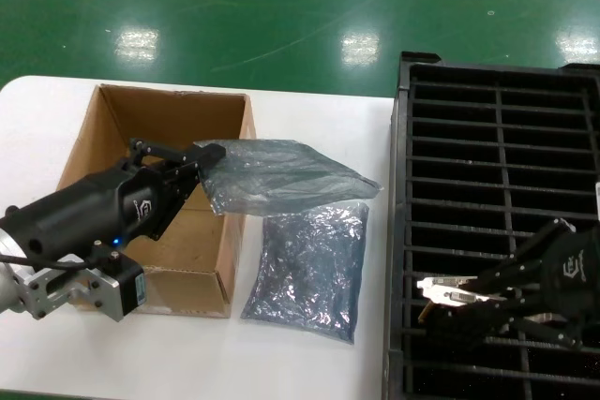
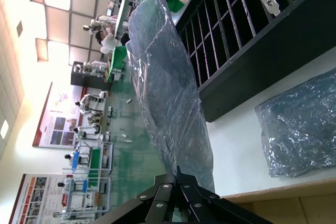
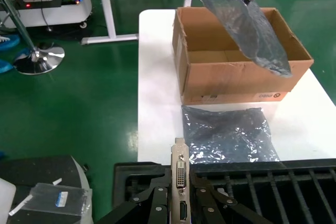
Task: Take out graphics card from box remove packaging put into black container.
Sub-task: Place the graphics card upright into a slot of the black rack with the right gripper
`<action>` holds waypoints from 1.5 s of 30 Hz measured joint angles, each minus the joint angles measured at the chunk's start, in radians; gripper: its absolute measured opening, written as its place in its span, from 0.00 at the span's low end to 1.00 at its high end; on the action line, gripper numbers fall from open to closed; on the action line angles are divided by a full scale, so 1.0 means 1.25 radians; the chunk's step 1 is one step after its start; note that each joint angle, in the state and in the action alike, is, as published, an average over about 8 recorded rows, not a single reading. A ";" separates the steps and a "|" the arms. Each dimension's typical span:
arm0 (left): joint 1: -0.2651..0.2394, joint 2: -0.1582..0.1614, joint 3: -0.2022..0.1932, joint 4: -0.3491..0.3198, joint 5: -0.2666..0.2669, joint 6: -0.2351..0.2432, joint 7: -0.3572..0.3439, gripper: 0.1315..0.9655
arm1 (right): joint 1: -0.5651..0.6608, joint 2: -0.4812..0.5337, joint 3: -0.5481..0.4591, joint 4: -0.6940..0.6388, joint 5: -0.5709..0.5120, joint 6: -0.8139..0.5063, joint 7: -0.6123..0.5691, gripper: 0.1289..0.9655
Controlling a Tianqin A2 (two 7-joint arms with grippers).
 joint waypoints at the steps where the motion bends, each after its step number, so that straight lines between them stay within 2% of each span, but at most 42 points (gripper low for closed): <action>1: 0.000 0.000 0.000 0.000 0.000 0.000 0.000 0.01 | 0.001 -0.002 0.000 -0.003 -0.003 0.000 -0.002 0.07; 45: 0.000 0.000 0.000 0.000 0.000 0.000 0.000 0.01 | -0.012 -0.027 0.009 -0.055 -0.068 0.033 -0.036 0.07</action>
